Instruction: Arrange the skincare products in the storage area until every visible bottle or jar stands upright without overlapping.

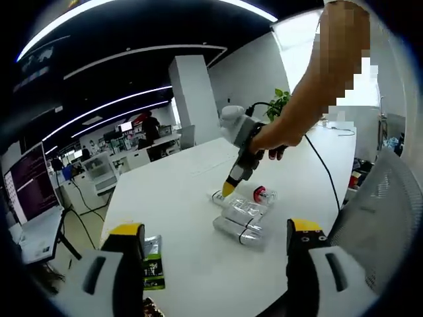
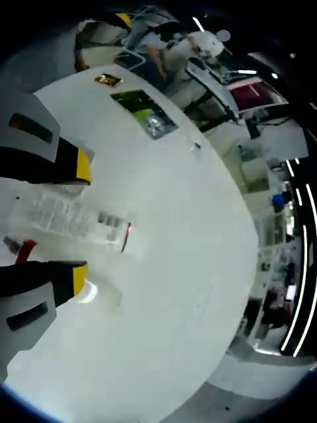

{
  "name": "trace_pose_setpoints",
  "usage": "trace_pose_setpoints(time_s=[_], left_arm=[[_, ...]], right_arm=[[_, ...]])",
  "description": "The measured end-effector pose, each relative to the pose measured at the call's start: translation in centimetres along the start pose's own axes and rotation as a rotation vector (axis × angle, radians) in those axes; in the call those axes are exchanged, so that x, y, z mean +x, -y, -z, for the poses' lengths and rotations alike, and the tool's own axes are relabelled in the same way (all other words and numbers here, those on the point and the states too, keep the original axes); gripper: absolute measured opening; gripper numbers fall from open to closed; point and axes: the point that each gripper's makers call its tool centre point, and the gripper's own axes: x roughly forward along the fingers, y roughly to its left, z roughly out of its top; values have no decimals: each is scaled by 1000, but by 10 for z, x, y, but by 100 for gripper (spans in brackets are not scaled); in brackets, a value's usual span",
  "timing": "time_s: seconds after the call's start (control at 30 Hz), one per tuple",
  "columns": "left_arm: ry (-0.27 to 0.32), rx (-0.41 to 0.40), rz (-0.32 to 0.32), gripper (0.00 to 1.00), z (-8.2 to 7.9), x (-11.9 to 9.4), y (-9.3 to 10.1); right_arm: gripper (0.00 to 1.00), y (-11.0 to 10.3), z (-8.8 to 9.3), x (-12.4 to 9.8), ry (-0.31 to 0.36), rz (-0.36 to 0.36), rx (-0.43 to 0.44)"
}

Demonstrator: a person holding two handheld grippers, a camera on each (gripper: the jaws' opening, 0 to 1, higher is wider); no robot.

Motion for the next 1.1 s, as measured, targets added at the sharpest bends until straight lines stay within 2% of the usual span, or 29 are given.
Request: trace_pose_setpoints(time_s=[0.07, 0.13, 0.2, 0.27, 0.47, 0.63, 0.7, 0.73, 0.9, 0.93, 0.97, 1.03, 1.1], left_arm=[[-13, -2, 3, 84, 2, 0, 1], [-33, 11, 7, 83, 6, 0, 3], [-44, 15, 8, 82, 9, 1, 3], [-41, 10, 2, 82, 9, 0, 1], [-66, 10, -2, 82, 17, 1, 1], [-74, -6, 22, 82, 18, 2, 6], [-77, -1, 24, 81, 19, 3, 5], [-85, -16, 21, 82, 20, 3, 5], [-77, -22, 41, 83, 19, 4, 9], [-76, -26, 42, 83, 19, 4, 9], [-78, -27, 42, 83, 19, 4, 9], [-87, -18, 40, 82, 21, 5, 9], [-98, -11, 36, 82, 23, 4, 8]], right_arm=[[47, 11, 1, 9, -14, 10, 52], [41, 15, 2, 13, -16, 13, 54], [37, 12, 2, 16, -28, 13, 65], [39, 8, -1, 20, -29, 13, 64], [46, -7, 1, 31, -74, 9, -6], [44, -14, 11, 40, -124, 17, -92], [39, -13, 16, 42, -146, 40, -115], [39, -10, 12, 42, -135, 49, -210], [38, -11, 6, 44, -132, 28, -214], [37, -10, 5, 45, -139, 23, -224], [33, -4, 3, 45, -142, 52, -214], [31, -4, 2, 45, -141, 36, -200], [29, -4, -1, 45, -114, 39, -172]])
